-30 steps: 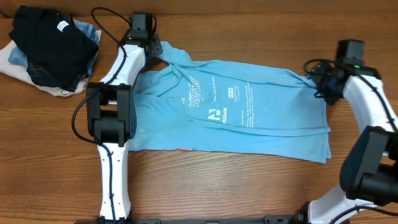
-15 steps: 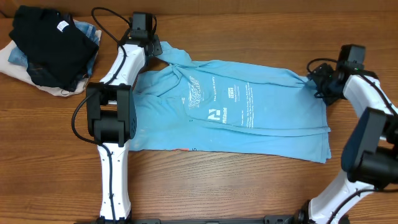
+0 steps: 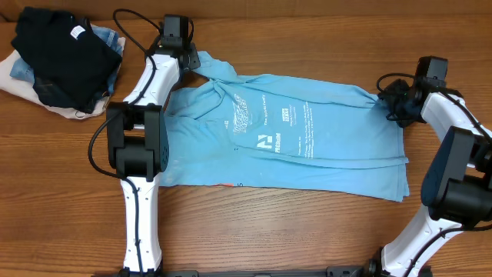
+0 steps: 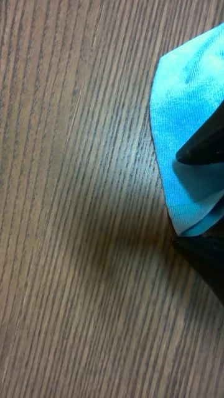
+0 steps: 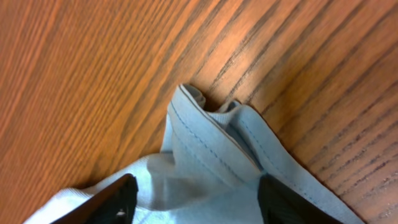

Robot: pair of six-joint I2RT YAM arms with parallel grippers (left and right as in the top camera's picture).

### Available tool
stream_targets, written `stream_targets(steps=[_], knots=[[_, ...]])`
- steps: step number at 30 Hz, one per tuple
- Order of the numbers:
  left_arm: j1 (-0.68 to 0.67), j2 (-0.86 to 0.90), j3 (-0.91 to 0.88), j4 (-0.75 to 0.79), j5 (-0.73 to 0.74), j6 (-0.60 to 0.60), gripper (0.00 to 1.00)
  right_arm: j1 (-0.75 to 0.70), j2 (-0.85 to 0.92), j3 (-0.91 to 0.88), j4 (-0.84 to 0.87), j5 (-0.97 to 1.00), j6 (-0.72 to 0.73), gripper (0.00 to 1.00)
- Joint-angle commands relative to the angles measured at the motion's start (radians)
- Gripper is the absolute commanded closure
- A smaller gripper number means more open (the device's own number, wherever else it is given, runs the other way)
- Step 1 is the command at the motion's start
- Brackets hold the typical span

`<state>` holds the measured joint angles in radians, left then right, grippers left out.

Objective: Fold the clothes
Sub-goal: 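Grasp the shirt's top-left and top-right corners with both grippers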

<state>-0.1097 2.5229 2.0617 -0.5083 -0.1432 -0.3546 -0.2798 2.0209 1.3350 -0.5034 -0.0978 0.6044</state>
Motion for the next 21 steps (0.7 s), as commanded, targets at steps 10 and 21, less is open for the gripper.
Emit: stream_targets(steps=[10,21], knots=[[-0.001,0.041,0.003,-0.016,0.009,0.018,0.63,0.003,0.002,0.013,0.032,0.0,-0.01,0.53],[-0.002,0.04,0.006,-0.012,0.013,0.018,0.96,0.003,0.002,0.013,0.048,0.003,-0.005,0.96]])
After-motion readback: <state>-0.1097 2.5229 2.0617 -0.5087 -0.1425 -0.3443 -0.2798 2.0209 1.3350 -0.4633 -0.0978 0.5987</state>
